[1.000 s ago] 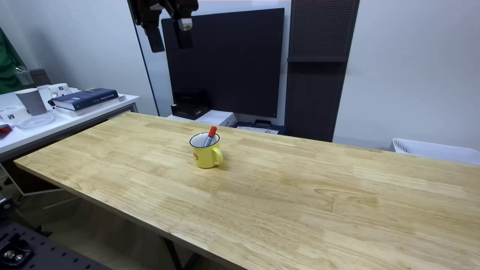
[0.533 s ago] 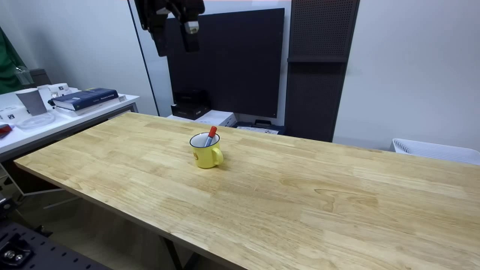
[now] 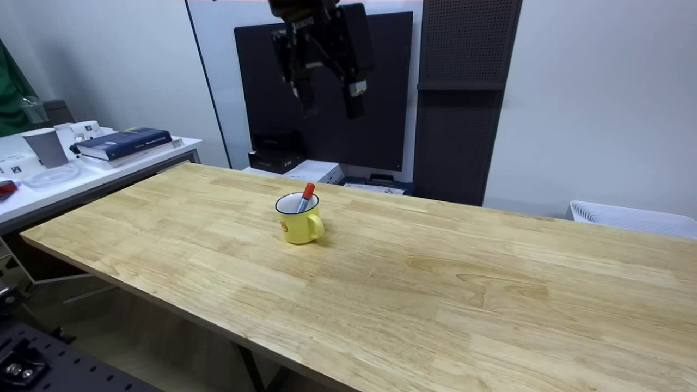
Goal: Take the red marker out of the yellow mug
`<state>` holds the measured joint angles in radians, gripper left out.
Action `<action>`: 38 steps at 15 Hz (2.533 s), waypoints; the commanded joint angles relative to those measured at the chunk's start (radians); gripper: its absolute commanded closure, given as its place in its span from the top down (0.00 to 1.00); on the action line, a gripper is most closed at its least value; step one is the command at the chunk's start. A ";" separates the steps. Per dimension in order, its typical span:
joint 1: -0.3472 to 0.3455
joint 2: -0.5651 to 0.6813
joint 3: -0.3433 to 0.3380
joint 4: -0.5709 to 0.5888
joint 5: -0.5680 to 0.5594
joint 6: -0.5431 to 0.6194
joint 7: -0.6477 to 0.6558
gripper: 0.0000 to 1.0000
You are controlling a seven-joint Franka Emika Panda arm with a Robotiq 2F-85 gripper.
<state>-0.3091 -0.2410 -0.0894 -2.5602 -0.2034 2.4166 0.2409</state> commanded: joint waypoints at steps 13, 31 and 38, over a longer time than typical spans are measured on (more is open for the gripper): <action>0.169 0.400 -0.021 0.303 0.157 -0.056 -0.221 1.00; 0.261 0.821 0.041 0.677 0.142 -0.010 -0.261 1.00; 0.315 0.842 0.033 0.681 0.108 -0.004 -0.218 1.00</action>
<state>-0.0250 0.5939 -0.0475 -1.8830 -0.0726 2.4085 -0.0188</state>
